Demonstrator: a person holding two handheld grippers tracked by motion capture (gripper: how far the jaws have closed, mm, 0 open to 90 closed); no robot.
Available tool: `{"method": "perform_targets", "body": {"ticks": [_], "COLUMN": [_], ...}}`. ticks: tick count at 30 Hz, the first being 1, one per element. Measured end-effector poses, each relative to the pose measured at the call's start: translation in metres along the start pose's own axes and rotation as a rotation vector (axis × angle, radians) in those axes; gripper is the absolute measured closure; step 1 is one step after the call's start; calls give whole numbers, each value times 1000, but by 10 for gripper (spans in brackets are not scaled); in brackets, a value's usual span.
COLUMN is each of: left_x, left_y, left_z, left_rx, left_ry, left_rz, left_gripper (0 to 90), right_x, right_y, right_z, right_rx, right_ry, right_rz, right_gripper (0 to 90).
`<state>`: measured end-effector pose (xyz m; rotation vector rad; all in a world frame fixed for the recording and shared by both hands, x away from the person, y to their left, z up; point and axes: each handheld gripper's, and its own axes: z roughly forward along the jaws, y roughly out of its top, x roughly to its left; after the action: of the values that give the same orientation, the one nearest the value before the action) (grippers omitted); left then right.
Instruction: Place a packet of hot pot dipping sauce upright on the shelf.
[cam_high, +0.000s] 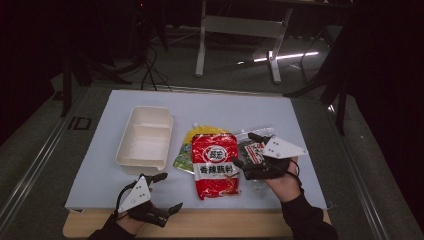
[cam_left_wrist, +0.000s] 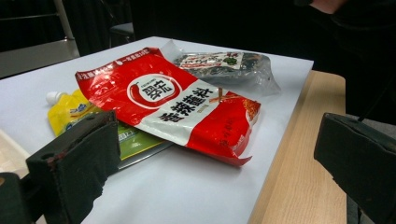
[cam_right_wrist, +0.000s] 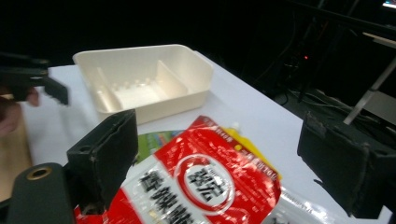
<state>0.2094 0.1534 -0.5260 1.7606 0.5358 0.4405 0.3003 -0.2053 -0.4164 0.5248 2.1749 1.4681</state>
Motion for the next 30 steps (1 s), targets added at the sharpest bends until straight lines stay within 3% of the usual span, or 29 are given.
{"method": "perform_targets", "body": {"ticks": [2,6,10,20,30], "left_x": [0,0,0,0,1], "left_y": [0,0,0,-1,-2], "left_z": [0,0,0,1,2], "left_rx": [2,3,7,17,27], "left_ry": [2,-2,-5,-10,-13], "left_rz": [3,2,1,2,6], "left_gripper": [15,15,15,15,15], "right_x": [-5,-19,-28,-50,-74], "right_y": [1,2,1,-8,-34], "right_z": [8,24,36,64,93], "right_rx": [19,50,76,136,246], "right_ry": [6,34,27,66,92], "right_rz": [-15,1,1,62,127], "right_gripper": [131,136,139,155,177]}}
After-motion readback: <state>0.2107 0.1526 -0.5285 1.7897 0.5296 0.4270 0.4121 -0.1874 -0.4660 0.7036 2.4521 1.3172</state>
